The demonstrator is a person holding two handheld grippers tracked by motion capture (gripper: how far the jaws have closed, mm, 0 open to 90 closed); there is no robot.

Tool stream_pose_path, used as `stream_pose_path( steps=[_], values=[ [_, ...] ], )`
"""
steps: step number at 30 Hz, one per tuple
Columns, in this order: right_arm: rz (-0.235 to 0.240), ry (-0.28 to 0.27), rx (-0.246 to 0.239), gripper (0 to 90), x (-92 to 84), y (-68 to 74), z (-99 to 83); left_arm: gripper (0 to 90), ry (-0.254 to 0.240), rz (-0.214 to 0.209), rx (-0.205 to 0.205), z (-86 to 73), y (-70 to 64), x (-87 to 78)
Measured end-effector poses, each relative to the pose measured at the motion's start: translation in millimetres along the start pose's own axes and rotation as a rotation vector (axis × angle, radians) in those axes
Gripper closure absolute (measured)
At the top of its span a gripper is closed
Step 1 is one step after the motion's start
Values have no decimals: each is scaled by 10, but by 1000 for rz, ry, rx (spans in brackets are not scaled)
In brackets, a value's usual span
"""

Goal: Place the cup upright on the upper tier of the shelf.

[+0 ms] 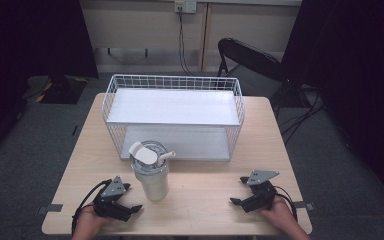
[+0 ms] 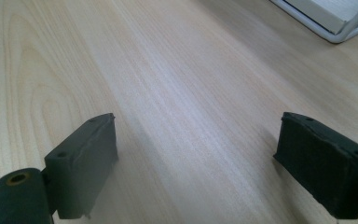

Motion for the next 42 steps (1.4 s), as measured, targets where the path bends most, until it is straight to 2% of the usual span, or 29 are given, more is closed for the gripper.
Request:
stream_pose_path(
  steps=[8,15,26,28,32,42],
  values=[
    [0,0,0,117,0,0,0,146,21,12,-8,23,-15,-12],
    [0,0,0,117,0,0,0,160,27,-3,-9,52,-38,-3],
    [0,0,0,117,0,0,0,160,-103,-22,-20,277,-118,-85],
    [0,0,0,117,0,0,0,160,-107,-31,-12,317,-135,-86],
    [0,0,0,118,0,0,0,159,-115,-13,-3,374,-135,-112],
    [0,0,0,118,0,0,0,157,-193,-18,-48,449,-67,-219]
  ],
)
Point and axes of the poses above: each handheld gripper's, and its own axes: x roughly forward along the jaws, z roughly out of its top, y roughly to its left, the point moved 1 cm from there along x, roughly forward along the jaws, and after that the axes turned 3 degrees about y, right-handed, at the moved point
